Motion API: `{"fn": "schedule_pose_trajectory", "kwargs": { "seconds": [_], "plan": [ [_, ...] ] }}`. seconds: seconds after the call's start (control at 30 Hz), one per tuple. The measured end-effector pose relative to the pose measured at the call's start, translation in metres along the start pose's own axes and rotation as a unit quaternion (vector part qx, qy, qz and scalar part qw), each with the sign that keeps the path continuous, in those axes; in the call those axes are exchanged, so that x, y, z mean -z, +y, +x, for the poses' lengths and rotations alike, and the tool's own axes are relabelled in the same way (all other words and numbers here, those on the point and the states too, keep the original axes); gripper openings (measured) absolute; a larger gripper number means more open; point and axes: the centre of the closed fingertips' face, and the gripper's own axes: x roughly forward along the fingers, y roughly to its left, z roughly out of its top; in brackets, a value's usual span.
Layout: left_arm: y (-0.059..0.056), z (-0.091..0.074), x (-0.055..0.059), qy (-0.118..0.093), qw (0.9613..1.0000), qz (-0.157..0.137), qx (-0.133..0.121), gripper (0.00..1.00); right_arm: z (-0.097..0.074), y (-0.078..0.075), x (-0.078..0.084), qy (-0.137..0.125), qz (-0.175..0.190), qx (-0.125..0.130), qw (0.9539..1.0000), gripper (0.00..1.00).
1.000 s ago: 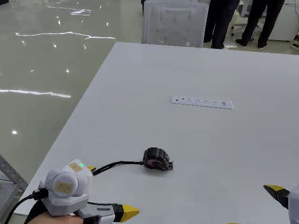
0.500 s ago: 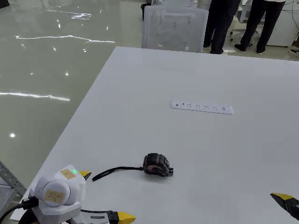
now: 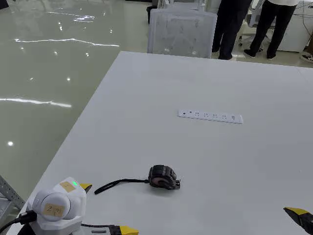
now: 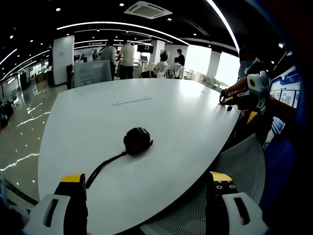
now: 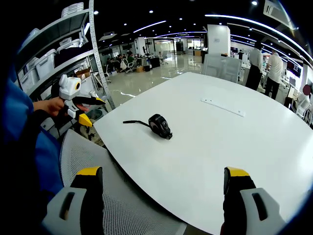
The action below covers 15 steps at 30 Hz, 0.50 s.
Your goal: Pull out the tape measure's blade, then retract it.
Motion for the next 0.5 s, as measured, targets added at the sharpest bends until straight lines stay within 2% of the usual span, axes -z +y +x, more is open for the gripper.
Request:
{"fn": "schedule_pose_trajectory", "kwargs": {
  "seconds": [0.5],
  "plan": [
    [0.0041, 0.0, 0.0069, 0.013, 0.9998, -0.012, 0.0, 0.95, -0.0002, -0.0019, 0.0051, 0.0, 0.006, 0.002, 1.0, 1.0]
  ]
}}
